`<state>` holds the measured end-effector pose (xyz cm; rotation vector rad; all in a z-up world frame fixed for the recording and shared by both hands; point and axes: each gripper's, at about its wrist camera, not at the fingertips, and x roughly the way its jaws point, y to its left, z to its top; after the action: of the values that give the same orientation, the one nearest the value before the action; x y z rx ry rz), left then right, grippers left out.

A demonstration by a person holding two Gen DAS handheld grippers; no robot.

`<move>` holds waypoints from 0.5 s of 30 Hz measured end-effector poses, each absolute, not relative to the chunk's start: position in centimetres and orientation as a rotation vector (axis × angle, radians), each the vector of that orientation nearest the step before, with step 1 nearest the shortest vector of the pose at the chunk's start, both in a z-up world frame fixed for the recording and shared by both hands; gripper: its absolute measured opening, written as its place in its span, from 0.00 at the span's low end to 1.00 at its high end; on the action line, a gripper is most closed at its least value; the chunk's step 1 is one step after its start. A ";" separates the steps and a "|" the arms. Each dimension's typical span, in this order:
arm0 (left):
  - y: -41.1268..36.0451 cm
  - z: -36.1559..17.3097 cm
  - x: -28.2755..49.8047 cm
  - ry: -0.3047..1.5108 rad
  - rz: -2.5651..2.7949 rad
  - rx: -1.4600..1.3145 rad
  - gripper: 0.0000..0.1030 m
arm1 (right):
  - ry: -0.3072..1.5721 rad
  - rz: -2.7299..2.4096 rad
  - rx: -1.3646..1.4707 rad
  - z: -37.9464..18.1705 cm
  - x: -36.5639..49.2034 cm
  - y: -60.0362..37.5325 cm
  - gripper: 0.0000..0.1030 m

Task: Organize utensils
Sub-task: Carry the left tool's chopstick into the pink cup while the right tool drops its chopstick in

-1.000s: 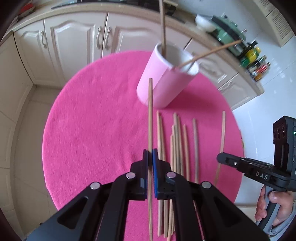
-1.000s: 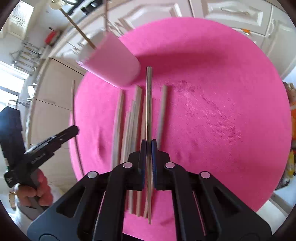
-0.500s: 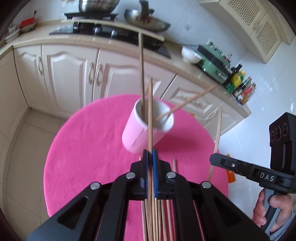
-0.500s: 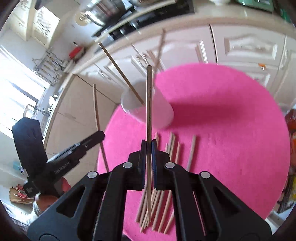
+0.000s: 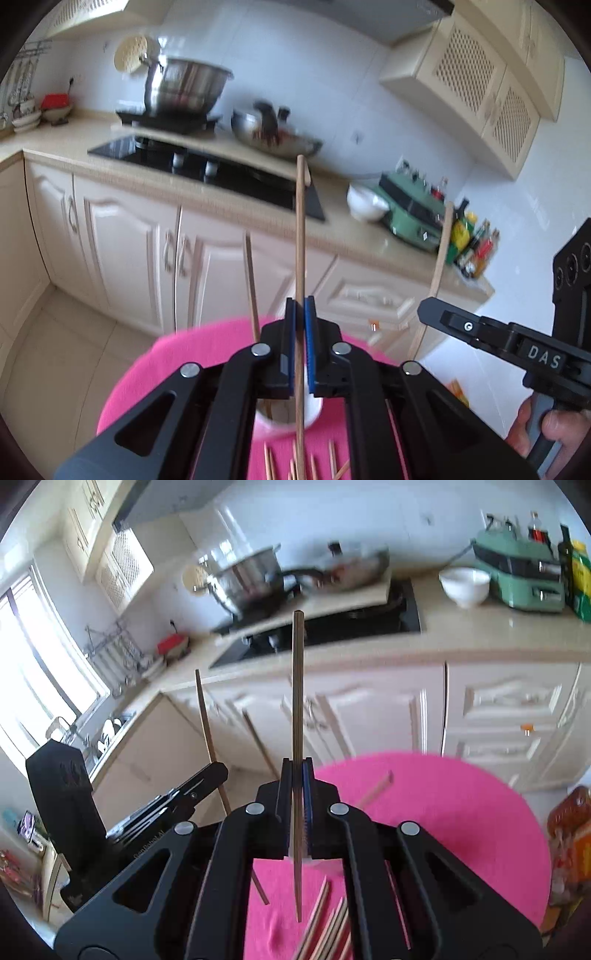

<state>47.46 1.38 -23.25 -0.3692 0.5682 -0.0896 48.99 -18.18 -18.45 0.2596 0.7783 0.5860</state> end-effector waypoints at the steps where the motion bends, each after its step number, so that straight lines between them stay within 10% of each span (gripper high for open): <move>1: 1.5 -23.1 47.9 0.549 -0.081 -0.369 0.05 | 0.767 0.587 0.262 -18.2 49.5 -18.0 0.06; 15: 0.0 -26.8 52.5 0.508 -0.016 -0.289 0.05 | 0.632 0.512 0.216 -20.1 51.8 -16.6 0.06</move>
<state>52.51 -0.04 -26.85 -0.2894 0.5084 -0.0160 51.78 -16.58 -20.09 0.2157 0.6320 0.5116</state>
